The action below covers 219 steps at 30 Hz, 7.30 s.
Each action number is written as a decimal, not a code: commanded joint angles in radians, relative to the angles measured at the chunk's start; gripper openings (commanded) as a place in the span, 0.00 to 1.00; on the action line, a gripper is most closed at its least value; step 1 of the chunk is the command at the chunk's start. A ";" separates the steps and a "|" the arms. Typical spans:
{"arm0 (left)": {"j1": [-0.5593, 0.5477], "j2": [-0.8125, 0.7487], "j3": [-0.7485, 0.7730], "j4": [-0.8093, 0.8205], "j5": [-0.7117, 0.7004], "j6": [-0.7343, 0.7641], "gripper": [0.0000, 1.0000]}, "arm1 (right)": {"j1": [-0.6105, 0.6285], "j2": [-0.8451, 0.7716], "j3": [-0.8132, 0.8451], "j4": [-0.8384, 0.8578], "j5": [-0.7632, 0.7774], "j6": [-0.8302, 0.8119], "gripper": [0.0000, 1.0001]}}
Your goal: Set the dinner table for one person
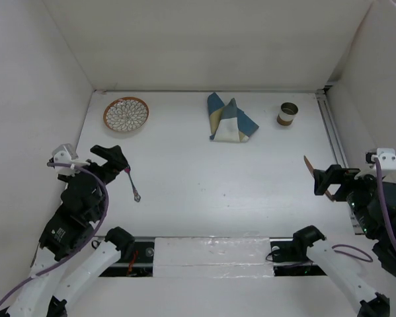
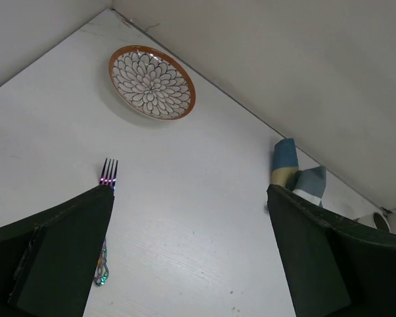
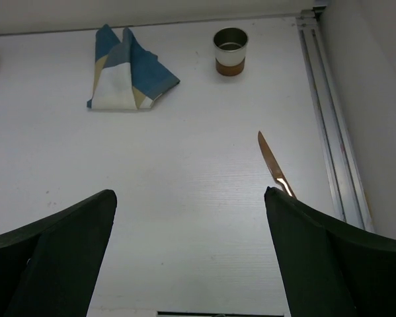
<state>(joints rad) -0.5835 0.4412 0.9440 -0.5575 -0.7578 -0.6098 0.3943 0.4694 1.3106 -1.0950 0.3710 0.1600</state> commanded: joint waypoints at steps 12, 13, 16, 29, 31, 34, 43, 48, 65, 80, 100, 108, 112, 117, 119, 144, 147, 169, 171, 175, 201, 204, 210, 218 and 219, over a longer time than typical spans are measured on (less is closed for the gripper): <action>-0.006 -0.036 -0.016 0.054 0.084 0.034 1.00 | 0.005 0.110 -0.135 0.223 -0.093 0.012 1.00; -0.006 -0.016 -0.016 0.054 0.106 0.044 1.00 | 0.005 0.138 -0.158 0.316 -0.134 0.012 1.00; -0.006 0.074 -0.016 0.064 0.147 0.056 1.00 | 0.005 0.286 -0.247 0.484 -0.291 0.003 1.00; -0.006 0.258 -0.016 0.085 0.288 0.120 1.00 | -0.129 1.240 0.093 1.081 -0.764 -0.132 1.00; -0.006 0.258 -0.016 0.094 0.288 0.120 1.00 | -0.138 1.377 0.214 1.081 -0.793 -0.132 1.00; -0.006 0.258 -0.016 0.094 0.279 0.120 1.00 | -0.163 1.520 0.367 1.068 -0.833 -0.122 1.00; -0.006 0.268 -0.016 0.085 0.261 0.120 1.00 | -0.172 1.830 0.667 0.883 -0.820 -0.131 0.82; -0.006 0.277 -0.016 0.085 0.261 0.120 1.00 | -0.172 1.839 0.667 0.941 -0.854 -0.120 0.52; -0.006 0.277 -0.016 0.085 0.270 0.120 1.00 | -0.065 1.397 0.276 1.178 -0.894 -0.115 0.00; -0.006 0.286 -0.016 0.094 0.290 0.130 1.00 | 0.484 0.654 -0.865 1.607 -0.399 0.082 0.53; 0.034 0.286 -0.016 0.093 0.302 0.130 1.00 | 0.483 0.366 -0.845 1.034 0.127 0.401 1.00; 0.034 0.320 0.004 0.090 0.354 0.130 1.00 | 0.405 0.695 -0.735 1.233 -0.068 0.386 0.98; 0.034 0.314 0.004 0.080 0.351 0.130 1.00 | 0.348 0.851 -0.665 1.262 -0.157 0.397 0.94; 0.034 0.278 -0.005 0.091 0.351 0.130 1.00 | 0.313 1.010 -0.628 1.359 -0.234 0.406 0.82; 0.034 0.278 -0.005 0.091 0.351 0.130 1.00 | 0.302 1.049 -0.619 1.379 -0.266 0.406 0.76; 0.034 0.235 0.004 0.062 0.261 0.090 1.00 | 0.558 1.138 -0.327 1.429 -0.498 0.291 0.57; 0.034 0.226 0.004 0.062 0.252 0.090 1.00 | 0.558 1.152 -0.318 1.471 -0.624 0.277 0.92; 0.022 0.740 -0.198 0.396 0.669 -0.188 1.00 | 0.183 1.408 -0.073 1.146 -0.604 0.004 0.99; 0.022 0.777 -0.221 0.422 0.678 -0.212 1.00 | 0.183 1.443 -0.051 1.146 -0.636 -0.005 0.99; 0.013 0.887 -0.221 0.410 0.641 -0.235 1.00 | 0.172 1.489 -0.033 1.146 -0.673 -0.005 0.97; -0.058 1.298 -0.042 0.186 0.459 -0.401 1.00 | 0.006 1.309 -0.067 0.983 -0.514 -0.007 0.00; -0.058 1.311 -0.033 0.177 0.459 -0.401 1.00 | -0.061 1.279 -0.043 0.845 -0.433 -0.019 0.00; -0.058 1.320 -0.014 0.177 0.459 -0.421 1.00 | -0.106 1.187 -0.131 0.767 -0.261 0.052 0.52; -0.058 1.367 0.087 0.140 0.449 -0.430 1.00 | 0.036 0.910 -0.318 0.796 -0.228 0.142 1.00; -0.058 1.376 0.102 0.121 0.449 -0.441 1.00 | 0.055 0.861 -0.359 0.796 -0.215 0.180 1.00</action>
<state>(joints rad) -0.6479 1.7336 1.0431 -0.3786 -0.3485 -0.9863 0.4000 1.4216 0.9955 -0.3080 0.1162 0.2649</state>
